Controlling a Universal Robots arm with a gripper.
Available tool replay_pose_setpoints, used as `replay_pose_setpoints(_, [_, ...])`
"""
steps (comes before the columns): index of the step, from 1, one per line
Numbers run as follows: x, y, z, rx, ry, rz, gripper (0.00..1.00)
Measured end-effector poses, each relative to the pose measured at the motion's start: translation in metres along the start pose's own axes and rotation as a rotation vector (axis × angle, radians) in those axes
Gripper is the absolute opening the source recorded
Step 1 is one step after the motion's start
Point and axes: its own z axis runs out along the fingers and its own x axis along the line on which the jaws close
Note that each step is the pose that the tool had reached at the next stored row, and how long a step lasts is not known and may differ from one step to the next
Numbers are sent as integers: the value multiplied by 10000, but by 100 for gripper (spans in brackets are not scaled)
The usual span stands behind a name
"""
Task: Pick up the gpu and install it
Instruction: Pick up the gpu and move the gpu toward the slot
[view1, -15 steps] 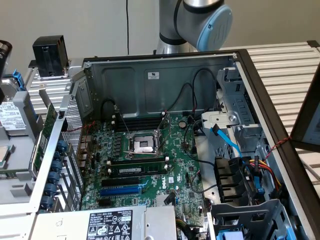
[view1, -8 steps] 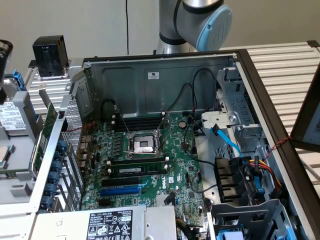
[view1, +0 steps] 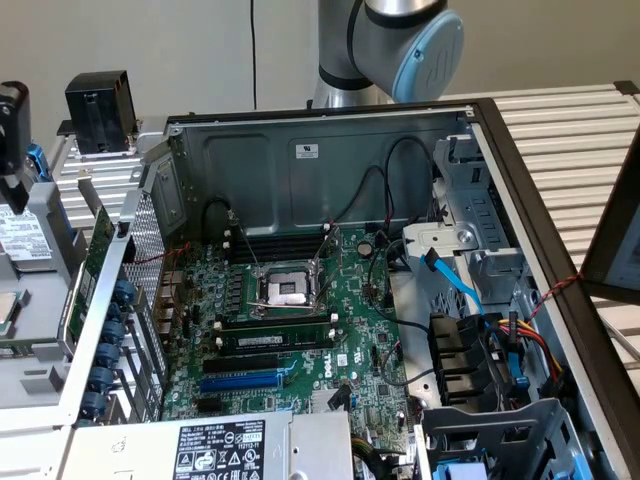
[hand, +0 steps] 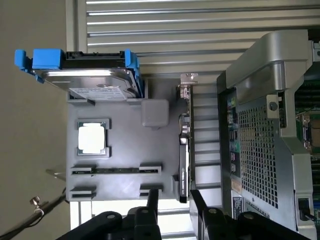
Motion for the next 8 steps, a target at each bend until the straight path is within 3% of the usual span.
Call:
replay_pose_setpoints(1, [2,0,4,-7,-76,-7,43])
replay_pose_setpoints(3, [22,4,12,-26,-204,-16,43])
replay_pose_setpoints(5, [62,9,25,-54,-243,-18,43])
replay_pose_setpoints(8, [119,12,47,-157,-249,-10,43])
